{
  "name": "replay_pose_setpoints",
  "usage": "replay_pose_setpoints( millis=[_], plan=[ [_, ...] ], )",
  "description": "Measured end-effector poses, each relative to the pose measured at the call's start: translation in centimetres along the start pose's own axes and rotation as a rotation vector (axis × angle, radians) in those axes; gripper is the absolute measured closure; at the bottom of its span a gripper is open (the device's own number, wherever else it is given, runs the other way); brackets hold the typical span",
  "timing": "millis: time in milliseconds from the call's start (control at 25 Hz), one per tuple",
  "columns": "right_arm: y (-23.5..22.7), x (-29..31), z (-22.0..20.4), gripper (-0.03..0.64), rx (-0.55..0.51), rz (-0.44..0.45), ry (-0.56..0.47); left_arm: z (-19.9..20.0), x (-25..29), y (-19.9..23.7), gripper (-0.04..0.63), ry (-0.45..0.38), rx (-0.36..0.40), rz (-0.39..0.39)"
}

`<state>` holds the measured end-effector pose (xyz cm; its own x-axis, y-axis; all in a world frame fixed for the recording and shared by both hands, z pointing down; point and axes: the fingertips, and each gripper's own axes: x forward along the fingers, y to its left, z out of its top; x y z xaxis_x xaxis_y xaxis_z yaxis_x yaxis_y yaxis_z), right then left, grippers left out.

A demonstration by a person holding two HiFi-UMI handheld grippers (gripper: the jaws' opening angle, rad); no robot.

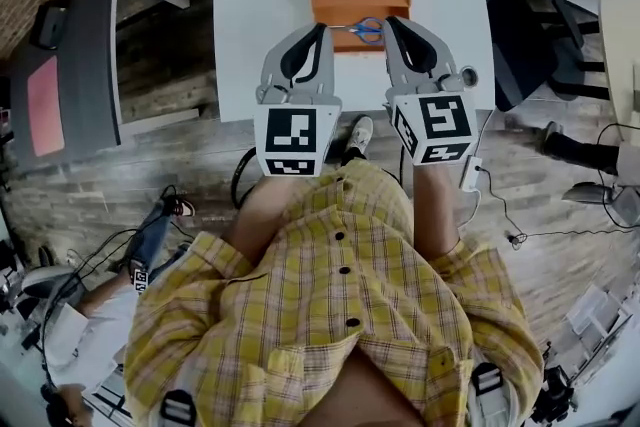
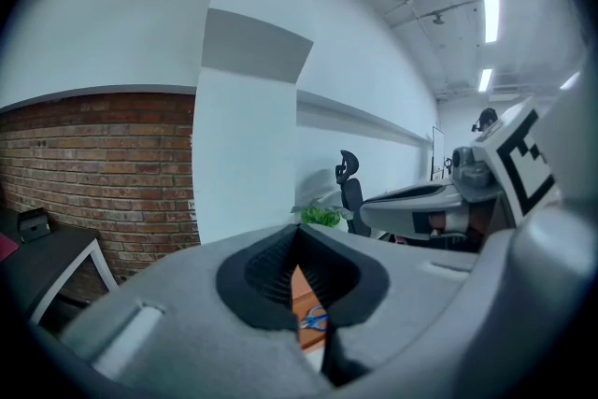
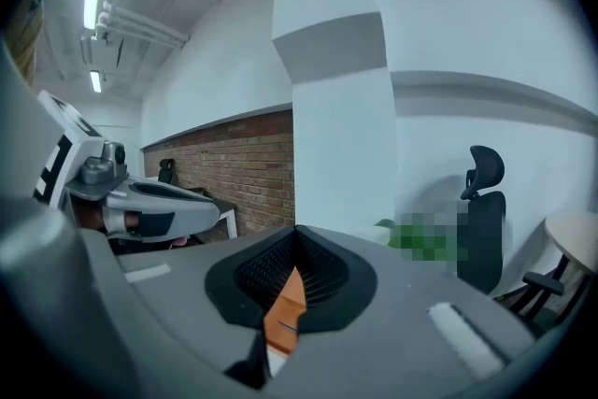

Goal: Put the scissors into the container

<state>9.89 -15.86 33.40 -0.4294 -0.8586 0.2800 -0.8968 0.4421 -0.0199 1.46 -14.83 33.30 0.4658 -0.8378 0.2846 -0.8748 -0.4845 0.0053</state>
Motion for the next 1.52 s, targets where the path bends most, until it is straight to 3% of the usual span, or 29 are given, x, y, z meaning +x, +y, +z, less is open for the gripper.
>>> replay_pose_setpoints(
  millis=[720, 1520],
  plan=[
    [1.3, -1.3, 5.4, 0.611, -0.014, -0.046, -0.160, 4.3, -0.7, -0.6, 0.595, -0.119, 0.027, -0.013],
    [1.6, -2.4, 7.6, 0.611, 0.003, -0.050, -0.229, 7.7, -1.2, -1.4, 0.595, -0.220, 0.030, -0.027]
  ],
)
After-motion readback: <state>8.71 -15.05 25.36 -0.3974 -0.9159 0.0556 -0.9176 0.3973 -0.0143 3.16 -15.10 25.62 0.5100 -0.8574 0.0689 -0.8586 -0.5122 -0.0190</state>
